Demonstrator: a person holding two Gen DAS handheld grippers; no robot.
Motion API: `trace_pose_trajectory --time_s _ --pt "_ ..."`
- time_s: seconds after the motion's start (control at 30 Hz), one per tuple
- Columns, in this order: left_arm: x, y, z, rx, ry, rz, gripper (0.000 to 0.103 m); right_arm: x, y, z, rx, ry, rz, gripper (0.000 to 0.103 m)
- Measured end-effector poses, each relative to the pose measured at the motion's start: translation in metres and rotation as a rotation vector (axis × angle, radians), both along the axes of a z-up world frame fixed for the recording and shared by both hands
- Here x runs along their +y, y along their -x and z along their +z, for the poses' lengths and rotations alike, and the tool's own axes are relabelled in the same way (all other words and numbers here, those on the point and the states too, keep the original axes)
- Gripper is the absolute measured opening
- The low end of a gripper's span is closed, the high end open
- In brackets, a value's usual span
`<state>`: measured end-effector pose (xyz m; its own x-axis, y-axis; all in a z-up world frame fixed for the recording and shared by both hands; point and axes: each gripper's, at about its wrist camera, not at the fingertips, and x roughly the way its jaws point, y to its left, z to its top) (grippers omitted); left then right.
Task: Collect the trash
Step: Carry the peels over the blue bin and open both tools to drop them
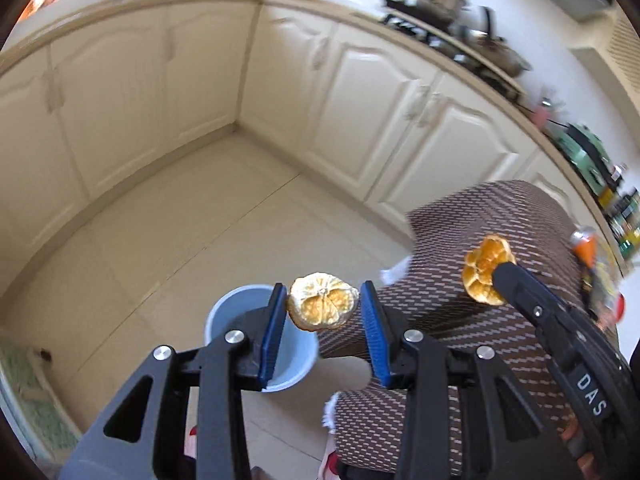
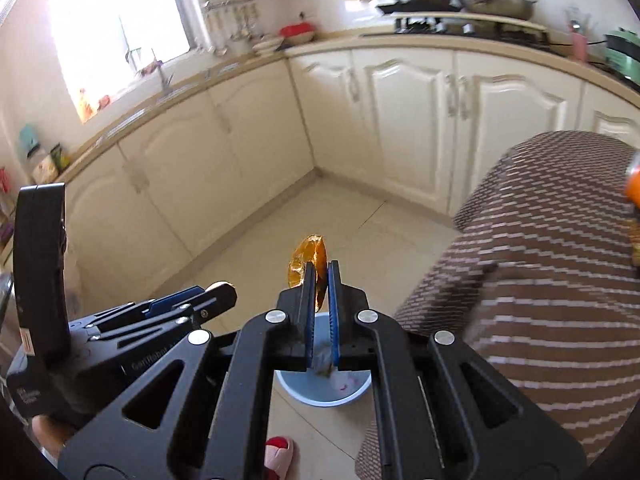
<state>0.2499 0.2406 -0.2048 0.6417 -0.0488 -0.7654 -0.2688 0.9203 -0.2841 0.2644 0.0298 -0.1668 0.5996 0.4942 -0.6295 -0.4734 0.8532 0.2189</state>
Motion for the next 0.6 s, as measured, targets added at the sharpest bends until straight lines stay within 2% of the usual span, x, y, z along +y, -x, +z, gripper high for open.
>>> trace_pose_trajectory --time_s 0.3,0.43,0.6 --pt "0.029 -0.031 -0.04 0.048 0.073 0.04 0.038 0.03 -0.027 -0.042 0.055 0.032 0.009 0.006" --pt "0.033 -0.042 -0.056 0.083 0.1 0.048 0.048 0.034 -0.037 -0.056 0.083 0.037 0.001 0.006" --pt "0.038 -0.041 -0.066 0.098 0.102 0.068 0.05 0.04 -0.041 -0.063 0.093 0.044 0.004 0.007"
